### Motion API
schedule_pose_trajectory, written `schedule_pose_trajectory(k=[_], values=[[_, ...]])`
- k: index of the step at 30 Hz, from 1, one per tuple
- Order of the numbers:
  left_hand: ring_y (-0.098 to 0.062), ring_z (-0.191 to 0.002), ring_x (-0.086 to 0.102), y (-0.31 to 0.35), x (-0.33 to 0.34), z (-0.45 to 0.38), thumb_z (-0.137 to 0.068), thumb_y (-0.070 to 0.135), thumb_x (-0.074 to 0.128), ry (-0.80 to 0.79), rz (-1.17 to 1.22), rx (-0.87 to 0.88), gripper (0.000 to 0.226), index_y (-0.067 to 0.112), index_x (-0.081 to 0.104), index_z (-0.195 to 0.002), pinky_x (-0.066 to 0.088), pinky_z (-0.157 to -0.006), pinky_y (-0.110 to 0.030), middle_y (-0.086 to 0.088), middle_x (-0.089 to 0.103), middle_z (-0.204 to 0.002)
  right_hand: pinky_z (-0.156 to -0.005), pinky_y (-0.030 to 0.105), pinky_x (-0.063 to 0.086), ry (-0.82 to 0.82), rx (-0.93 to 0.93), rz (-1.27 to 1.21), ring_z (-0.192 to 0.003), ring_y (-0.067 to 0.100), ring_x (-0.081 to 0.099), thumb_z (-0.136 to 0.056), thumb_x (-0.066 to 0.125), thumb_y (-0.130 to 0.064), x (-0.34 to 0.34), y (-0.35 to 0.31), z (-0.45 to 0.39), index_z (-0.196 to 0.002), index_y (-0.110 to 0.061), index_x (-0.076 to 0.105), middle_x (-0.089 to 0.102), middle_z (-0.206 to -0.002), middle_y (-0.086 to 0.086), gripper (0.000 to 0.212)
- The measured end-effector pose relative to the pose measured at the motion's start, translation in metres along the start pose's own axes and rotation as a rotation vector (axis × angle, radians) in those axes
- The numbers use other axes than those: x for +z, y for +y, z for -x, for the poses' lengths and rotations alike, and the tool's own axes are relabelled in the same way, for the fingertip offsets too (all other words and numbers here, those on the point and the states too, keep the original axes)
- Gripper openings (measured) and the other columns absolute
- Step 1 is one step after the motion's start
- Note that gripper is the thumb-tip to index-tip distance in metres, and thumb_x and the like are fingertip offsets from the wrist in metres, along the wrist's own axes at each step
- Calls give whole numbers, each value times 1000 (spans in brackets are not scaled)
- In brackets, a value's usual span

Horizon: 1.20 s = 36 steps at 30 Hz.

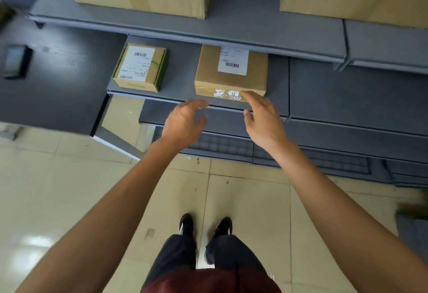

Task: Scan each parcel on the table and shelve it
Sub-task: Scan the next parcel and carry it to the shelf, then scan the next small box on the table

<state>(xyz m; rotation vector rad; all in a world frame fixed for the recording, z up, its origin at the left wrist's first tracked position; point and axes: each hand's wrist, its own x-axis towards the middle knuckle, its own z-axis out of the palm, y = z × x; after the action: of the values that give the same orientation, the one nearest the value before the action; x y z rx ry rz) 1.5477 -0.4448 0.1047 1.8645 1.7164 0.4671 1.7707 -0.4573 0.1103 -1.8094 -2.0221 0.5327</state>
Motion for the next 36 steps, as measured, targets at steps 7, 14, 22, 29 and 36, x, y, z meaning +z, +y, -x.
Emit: schedule_pose_trajectory(k=[7,14,22,29,36], values=[[-23,-126,57,-39,-61,49,-98,28,65,110,7,-57,38,21,62,-135,47,-105,-37,-3,63,-137,-114,42,29,-95,-142,-50,-142,29,39,-103,55,-18,22,-87,-5,-149,-14,48,46,-155,6,47],[-18,-126,54,-131,-143,112,-99,32,63,273,26,-184,34,28,61,-133,42,-104,-30,4,60,-138,-112,48,37,-173,-325,-60,-139,31,42,-101,60,-21,68,-206,-14,-147,-10,50,48,-153,9,48],[-16,-131,51,-242,-239,179,-99,33,62,425,76,-293,37,27,59,-136,36,-103,-23,7,58,-141,-116,50,35,-224,-468,-33,-144,29,38,-98,65,-21,137,-353,-21,-149,-12,47,45,-156,9,55],[-14,-135,46,-312,-299,203,-101,39,58,451,33,-327,39,32,55,-139,35,-104,-25,10,55,-144,-115,50,36,-217,-520,4,-145,29,37,-100,61,-28,181,-450,-28,-150,-15,47,43,-157,9,53],[-19,-135,48,-365,-349,198,-100,36,60,538,-12,-383,42,26,55,-141,35,-108,-30,4,57,-143,-114,47,35,-236,-586,17,-147,26,32,-101,59,-32,214,-516,-62,-155,-19,39,36,-162,6,59]])
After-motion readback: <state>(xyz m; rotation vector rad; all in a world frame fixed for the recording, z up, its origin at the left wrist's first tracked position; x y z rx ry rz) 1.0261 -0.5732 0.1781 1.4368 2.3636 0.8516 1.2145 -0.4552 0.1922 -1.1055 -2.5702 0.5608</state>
